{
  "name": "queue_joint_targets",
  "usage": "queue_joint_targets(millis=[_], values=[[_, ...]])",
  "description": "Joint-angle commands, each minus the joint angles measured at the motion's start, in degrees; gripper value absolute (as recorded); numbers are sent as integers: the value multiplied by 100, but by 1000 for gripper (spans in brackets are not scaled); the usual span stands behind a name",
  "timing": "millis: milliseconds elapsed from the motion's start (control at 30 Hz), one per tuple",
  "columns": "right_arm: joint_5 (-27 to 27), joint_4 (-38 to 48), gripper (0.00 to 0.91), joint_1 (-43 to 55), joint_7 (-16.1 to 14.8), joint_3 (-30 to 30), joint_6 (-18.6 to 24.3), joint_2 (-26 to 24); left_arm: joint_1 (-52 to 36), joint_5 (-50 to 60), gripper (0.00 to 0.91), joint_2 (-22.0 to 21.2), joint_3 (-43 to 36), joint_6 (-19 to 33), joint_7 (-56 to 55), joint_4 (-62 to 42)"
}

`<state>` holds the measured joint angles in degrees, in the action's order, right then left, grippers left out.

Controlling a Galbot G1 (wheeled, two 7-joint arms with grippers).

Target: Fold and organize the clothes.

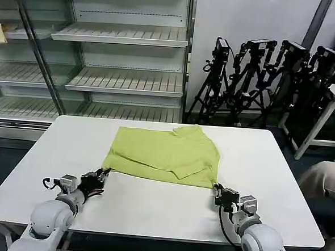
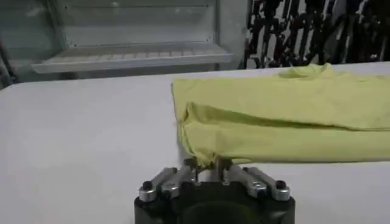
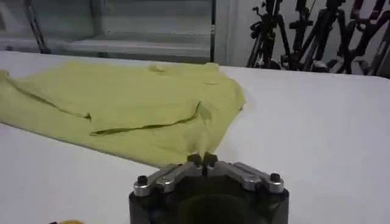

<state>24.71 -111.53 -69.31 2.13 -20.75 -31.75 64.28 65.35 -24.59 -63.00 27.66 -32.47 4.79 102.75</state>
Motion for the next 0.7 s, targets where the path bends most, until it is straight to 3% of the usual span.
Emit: queue_joint_targets(millis=[33,267,700], values=[[12,-8,0,-27,-3,-2,-10,-7,63,20,10,-2,-6,-14,10,32],[2,-230,0,-195,-30,-51,9,-75,478,10,10,24,116,-12,-42,486],[-513,-1372,0,-1779,-193,-538,272,-261,2546,-26,10,-96,660,226,-392,2134]])
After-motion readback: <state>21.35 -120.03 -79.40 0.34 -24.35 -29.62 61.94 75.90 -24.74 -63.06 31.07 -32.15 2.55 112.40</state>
